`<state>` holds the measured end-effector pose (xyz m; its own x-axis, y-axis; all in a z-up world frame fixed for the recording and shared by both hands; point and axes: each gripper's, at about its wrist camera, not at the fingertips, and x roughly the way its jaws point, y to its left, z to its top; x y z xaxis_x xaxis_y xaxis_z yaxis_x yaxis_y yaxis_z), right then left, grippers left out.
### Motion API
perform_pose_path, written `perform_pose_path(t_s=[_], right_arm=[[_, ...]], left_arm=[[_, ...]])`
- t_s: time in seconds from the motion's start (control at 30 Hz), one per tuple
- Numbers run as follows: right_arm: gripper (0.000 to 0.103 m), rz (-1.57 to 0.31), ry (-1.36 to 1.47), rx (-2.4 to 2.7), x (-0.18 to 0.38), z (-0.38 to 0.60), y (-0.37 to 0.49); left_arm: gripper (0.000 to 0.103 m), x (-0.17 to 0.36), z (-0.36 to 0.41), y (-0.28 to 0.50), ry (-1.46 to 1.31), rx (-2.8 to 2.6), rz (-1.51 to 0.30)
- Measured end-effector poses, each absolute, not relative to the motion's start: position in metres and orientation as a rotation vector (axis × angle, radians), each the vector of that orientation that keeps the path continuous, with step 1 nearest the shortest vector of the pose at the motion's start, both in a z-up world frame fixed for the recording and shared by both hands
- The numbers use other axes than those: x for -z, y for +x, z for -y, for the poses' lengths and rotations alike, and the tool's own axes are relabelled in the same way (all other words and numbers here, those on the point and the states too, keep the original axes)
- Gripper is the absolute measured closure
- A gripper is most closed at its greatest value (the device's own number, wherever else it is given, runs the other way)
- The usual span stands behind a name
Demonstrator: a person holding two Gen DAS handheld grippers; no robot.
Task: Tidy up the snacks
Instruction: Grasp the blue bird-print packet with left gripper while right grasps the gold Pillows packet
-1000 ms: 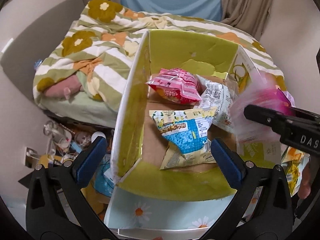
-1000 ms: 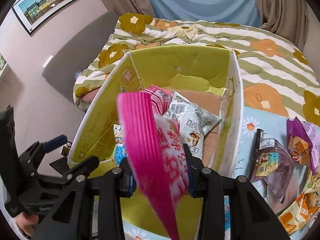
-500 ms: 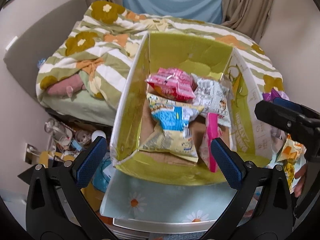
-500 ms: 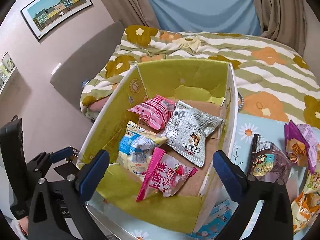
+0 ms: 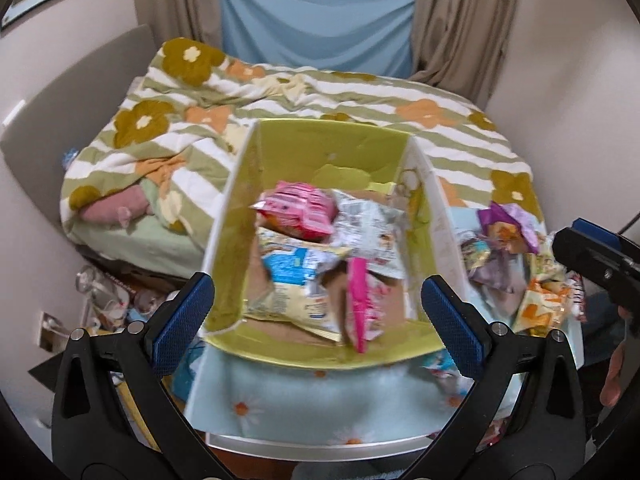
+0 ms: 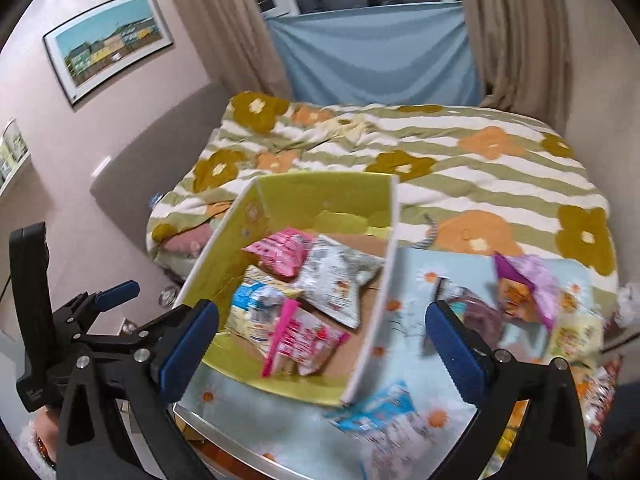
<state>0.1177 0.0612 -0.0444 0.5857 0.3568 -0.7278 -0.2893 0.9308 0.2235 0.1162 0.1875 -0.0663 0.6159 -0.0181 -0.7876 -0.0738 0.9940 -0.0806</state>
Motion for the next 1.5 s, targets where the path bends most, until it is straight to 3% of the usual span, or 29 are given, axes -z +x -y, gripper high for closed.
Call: perform_pose_path(t_s=[0.5,0.93,1.5], right_arm=[[0.0,-0.841,0.105,-0.208,0.047,0.066,0.067],[0.0,-0.991,0.12,-0.233,0.13,0.146,0.044],[0.0,-1.133,0.193,-0.229,0.226,0.164,0.036]], left_arm=[[0.0,0.075,-0.1,0.082,-0.164,-0.086,-0.907],[0.0,0.158,-0.037,0.068,-0.295,-0.188,-1.017],[0.0,0.243,-0.01,0.098,-0.356,-0.134,-1.12]])
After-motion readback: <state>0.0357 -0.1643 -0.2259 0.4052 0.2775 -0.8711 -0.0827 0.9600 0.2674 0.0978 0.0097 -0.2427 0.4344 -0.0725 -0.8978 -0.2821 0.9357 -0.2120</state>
